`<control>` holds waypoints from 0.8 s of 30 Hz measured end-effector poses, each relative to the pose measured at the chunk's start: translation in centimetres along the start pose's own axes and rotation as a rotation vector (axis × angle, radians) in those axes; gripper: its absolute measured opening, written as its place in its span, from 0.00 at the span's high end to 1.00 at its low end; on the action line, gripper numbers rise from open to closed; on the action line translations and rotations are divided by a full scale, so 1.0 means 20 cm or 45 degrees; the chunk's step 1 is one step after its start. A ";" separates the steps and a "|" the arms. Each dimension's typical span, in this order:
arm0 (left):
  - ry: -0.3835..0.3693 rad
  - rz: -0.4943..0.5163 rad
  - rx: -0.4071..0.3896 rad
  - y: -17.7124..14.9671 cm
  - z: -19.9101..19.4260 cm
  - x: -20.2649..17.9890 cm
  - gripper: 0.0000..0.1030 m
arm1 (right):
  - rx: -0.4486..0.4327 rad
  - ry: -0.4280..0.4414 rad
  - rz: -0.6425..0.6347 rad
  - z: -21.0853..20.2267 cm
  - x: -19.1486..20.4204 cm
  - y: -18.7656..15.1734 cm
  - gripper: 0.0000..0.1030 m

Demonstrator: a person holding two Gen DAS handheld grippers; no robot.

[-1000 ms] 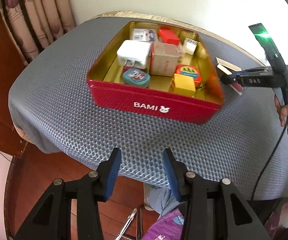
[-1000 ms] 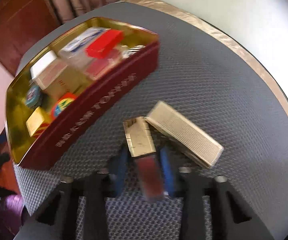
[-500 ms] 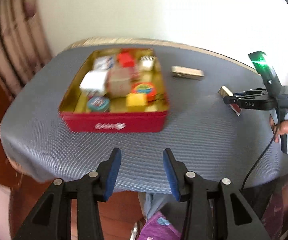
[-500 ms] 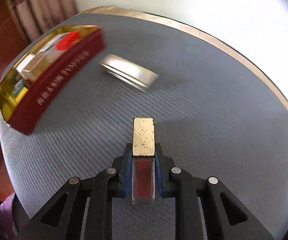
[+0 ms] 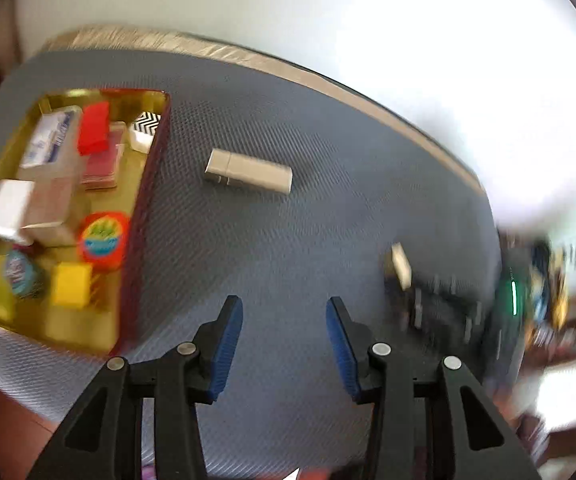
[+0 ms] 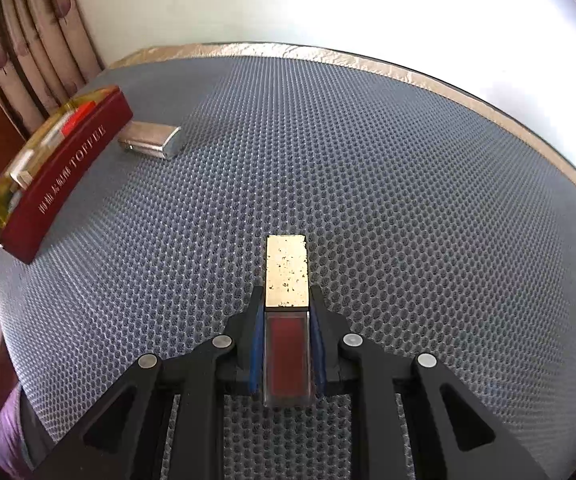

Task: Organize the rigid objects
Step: 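Grasp the silver ribbed lighter with the left gripper while the right holds the lipstick case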

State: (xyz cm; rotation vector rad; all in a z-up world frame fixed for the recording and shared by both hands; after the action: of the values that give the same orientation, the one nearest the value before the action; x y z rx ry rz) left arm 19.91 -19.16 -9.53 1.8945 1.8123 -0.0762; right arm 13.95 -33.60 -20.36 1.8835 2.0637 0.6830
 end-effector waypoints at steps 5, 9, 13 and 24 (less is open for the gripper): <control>0.009 -0.306 0.052 0.24 0.23 0.01 0.57 | -0.068 0.068 0.036 -0.03 -0.04 -0.05 0.81; 0.038 -0.581 0.048 0.35 0.34 0.08 0.57 | -0.105 0.130 0.064 -0.06 -0.09 -0.09 0.81; 0.073 -0.706 0.024 0.41 0.40 0.11 0.57 | -0.135 0.187 0.067 -0.09 -0.14 -0.10 0.81; 0.266 -0.898 0.000 0.46 0.51 0.19 0.57 | -0.152 0.301 0.115 -0.24 -0.43 -0.14 0.81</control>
State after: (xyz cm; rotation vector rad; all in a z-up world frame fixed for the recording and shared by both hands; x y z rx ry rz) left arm 32.13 -19.48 -16.95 1.2106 2.5409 -0.1234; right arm 10.24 -42.95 -18.65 1.9177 2.0294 1.0734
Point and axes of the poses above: each gripper's, at about its wrist camera, not at the fingertips, and z roughly the way its jaws point, x to its left, y to its top, the point moved 6 cm from there along z, roughly the way its jaws point, and after that the axes turned 1 degree about -x, right-handed, at the moved point
